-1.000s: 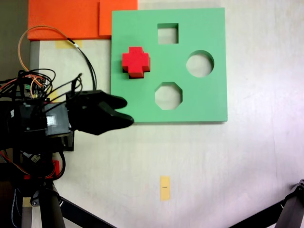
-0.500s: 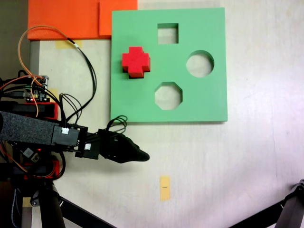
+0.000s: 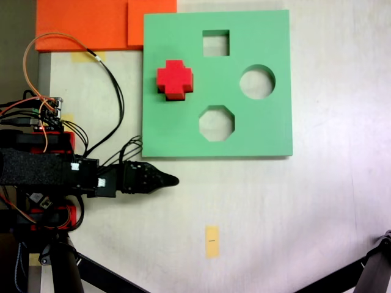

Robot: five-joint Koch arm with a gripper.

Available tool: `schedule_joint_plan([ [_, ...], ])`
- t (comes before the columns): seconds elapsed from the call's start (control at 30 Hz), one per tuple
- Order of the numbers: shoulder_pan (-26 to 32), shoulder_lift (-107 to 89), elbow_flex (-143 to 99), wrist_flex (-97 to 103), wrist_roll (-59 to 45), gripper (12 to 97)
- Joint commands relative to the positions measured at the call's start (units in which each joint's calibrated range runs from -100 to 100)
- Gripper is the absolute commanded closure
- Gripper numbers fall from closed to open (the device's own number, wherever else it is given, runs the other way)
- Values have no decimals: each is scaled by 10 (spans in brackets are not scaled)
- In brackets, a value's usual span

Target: Put the cross columnar block into the corresponding hole

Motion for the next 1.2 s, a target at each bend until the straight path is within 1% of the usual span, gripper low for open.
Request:
schedule_joint_plan([
  [0.0, 5, -5, -11, -43, -4, 564],
  [0.03, 7, -5, -11, -68, -4, 564],
  [0.1, 11, -5, -11, -89, -5, 604],
  [0.13, 11, -5, -11, -89, -4, 608],
  [1.17, 10, -5, -11, -89, -3, 603],
])
